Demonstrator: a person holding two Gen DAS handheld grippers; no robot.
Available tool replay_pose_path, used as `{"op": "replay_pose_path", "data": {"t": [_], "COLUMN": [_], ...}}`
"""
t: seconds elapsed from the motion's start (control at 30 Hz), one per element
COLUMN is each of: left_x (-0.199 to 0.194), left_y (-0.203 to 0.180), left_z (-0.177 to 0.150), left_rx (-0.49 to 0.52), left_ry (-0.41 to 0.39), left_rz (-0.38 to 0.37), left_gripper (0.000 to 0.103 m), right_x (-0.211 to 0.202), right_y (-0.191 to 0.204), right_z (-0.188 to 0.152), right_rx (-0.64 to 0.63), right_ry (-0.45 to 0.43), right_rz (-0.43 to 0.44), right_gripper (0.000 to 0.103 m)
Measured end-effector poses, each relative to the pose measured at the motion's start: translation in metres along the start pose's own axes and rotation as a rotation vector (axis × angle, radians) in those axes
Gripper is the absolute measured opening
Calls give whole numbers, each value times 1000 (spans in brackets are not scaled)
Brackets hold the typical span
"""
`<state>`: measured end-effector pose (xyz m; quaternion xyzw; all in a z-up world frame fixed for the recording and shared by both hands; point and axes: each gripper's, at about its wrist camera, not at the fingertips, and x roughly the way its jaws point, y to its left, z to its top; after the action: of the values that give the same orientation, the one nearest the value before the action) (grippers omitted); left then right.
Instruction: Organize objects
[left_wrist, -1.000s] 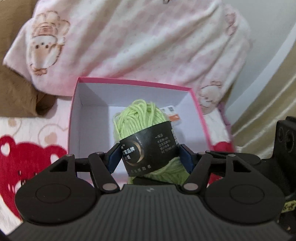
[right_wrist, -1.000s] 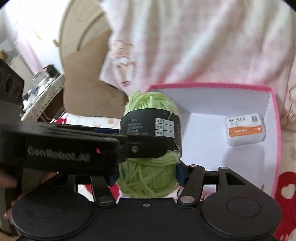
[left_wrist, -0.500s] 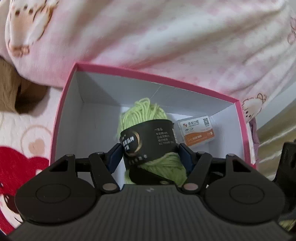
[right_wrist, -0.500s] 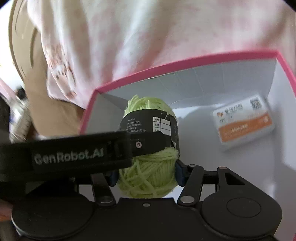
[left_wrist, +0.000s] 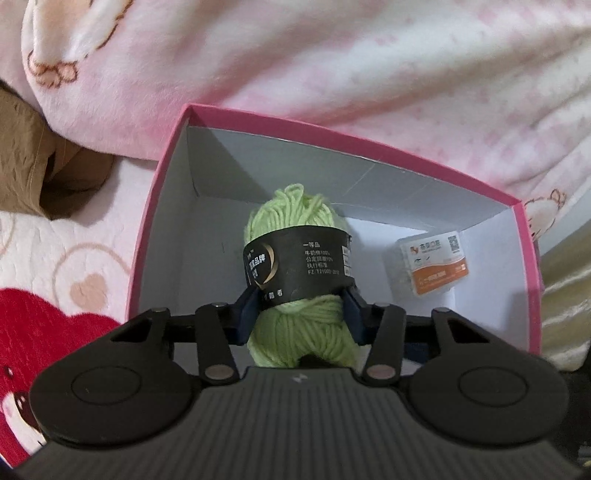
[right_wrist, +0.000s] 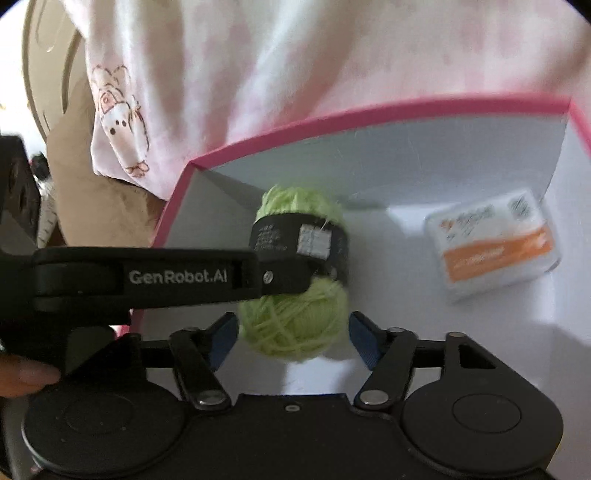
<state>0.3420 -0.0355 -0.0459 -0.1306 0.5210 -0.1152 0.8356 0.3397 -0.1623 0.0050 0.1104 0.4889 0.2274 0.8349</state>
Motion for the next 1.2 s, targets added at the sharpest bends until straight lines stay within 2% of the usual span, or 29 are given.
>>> {"op": "replay_pose_path", "data": {"t": [0.03, 0.1, 0.2, 0.33, 0.43, 0.53, 0.63, 0.73, 0.77, 0.9, 0.93, 1.03, 1.13, 1.2], "left_x": [1, 0, -9, -16, -12, -9, -9, -5, -3, 1, 0, -1, -7, -11], "left_y": [-4, -6, -4, -6, -6, -6, -3, -4, -5, -8, -7, -2, -3, -6], "left_z": [0, 0, -4, -5, -2, 0, -1, 1, 1, -2, -3, -1, 2, 1], "left_rx": [18, 39, 32, 73, 57, 38, 14, 7, 6, 3, 12, 3, -14, -4], "left_ry": [-11, -53, -109, -106, -83, -72, -56, -56, -61, -75, -77, -68, -62, -63], "left_rz": [12, 30, 13, 35, 62, 73, 71, 106, 116, 74, 67, 60, 49, 50], "left_gripper": [47, 47, 46, 45, 39, 39, 38, 39, 39, 39, 39, 41, 41, 42], "right_x": [2, 8, 17, 25, 15, -2, -19, -22, -19, -8, -5, 11, 20, 26], "right_y": [2, 6, 10, 7, 16, 5, -11, -18, -21, -26, -28, -26, -27, -24], "right_z": [1, 4, 10, 7, 3, 0, 2, 1, 0, 3, 7, 18, 32, 40], "right_rx": [-24, -16, 6, 77, 7, 9, -42, -132, -142, -140, -129, -45, 25, 8], "right_ry": [3, -1, -9, -2, -33, -34, -15, 13, 34, 53, 59, 120, 147, 146], "right_rz": [-7, -1, -8, 37, 1, 6, -88, -284, -306, -331, -340, -328, -341, -375], "right_gripper": [48, 42, 37, 37, 39, 39, 39, 42, 42, 38, 30, 19, 18, 18]}}
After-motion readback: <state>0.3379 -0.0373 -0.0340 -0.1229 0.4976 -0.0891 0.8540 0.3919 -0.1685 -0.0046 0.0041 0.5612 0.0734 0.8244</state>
